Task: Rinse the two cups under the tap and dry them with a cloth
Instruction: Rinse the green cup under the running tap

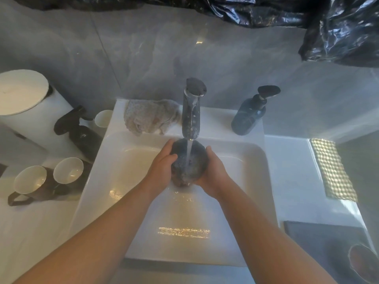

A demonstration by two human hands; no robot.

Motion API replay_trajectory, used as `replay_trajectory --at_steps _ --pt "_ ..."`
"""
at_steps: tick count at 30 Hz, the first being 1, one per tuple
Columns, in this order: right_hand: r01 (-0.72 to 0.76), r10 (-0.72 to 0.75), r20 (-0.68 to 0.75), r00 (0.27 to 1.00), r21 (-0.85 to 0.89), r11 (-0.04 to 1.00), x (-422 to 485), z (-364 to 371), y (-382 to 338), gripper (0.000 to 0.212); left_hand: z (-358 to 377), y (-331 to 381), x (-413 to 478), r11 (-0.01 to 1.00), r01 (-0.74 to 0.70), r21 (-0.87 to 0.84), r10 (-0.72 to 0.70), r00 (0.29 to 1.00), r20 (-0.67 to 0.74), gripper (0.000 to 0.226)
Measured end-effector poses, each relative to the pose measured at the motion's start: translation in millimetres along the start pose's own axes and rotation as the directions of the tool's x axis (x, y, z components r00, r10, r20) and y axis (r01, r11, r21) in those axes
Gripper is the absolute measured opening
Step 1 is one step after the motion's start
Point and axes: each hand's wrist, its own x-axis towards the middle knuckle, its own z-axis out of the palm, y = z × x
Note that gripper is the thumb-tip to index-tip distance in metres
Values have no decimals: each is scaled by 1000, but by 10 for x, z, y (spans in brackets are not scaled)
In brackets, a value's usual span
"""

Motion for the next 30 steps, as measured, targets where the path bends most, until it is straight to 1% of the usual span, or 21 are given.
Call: replay_trajectory --at_steps 2,4,5,7,8,9,11,12,14,16,18,19,21,23,25,26,28,29,30 --pt "71 -82 -79 993 -134 988 -9 57 18 67 -6 0 65 995 60 -77 -60 998 1 42" --pt "98 -152 -183 971 -275 956 -40 135 -2 61 0 -9 130 979 124 -161 -129 992 -16 40" --pt "116 -186 -201 962 -317 941 -76 179 -17 57 -1 -39 162 961 161 -223 -170 985 -21 40" --pt "144 -230 -206 951 -365 920 -138 224 -36 48 -25 -87 205 904 247 -348 -271 962 -21 41" --pt "162 -255 -203 945 -387 908 -167 233 -49 41 -44 -83 214 877 299 -376 -328 945 -14 42" --pt "184 -281 -195 940 -407 895 -192 242 -55 34 -56 -73 213 853 357 -382 -380 925 14 44" --pt "212 -309 -193 931 -402 891 -191 254 -46 27 -58 -32 207 836 413 -361 -415 907 74 53" --pt "228 -326 -199 924 -398 889 -192 261 -27 28 -50 -6 193 831 417 -369 -410 907 101 54" --pt "268 -358 -198 912 -373 888 -169 271 39 35 -36 25 159 863 372 -340 -355 928 114 46" --pt "307 -381 -236 894 -296 905 -170 263 83 39 -18 20 134 922 288 -258 -276 958 81 32" --pt "308 -354 -314 881 -189 933 -198 262 81 40 -2 -8 116 945 211 -248 -209 977 37 13" --pt "293 -326 -337 883 -147 945 -190 238 81 40 7 -20 98 951 179 -254 -177 984 30 13" --pt "203 -237 -354 905 -132 970 -175 190 84 46 2 -67 70 958 116 -263 -107 993 48 27" --pt "108 -162 -326 932 -178 978 -205 196 87 54 -3 -108 52 964 80 -252 -68 996 56 43" --pt "109 -184 -292 939 -255 961 -207 158 90 57 -15 -159 59 967 97 -236 -80 994 78 49" --pt "149 -235 -276 932 -300 942 -216 129 86 52 -11 -172 66 963 124 -239 -102 989 102 46" --pt "259 -361 -250 898 -362 895 -262 104 76 36 10 -184 60 960 171 -223 -144 980 134 42" --pt "294 -399 -239 885 -377 878 -287 106 83 36 15 -209 59 966 170 -195 -148 981 123 45" --pt "326 -423 -216 880 -374 868 -290 96 107 42 15 -229 60 976 152 -157 -140 986 86 49"
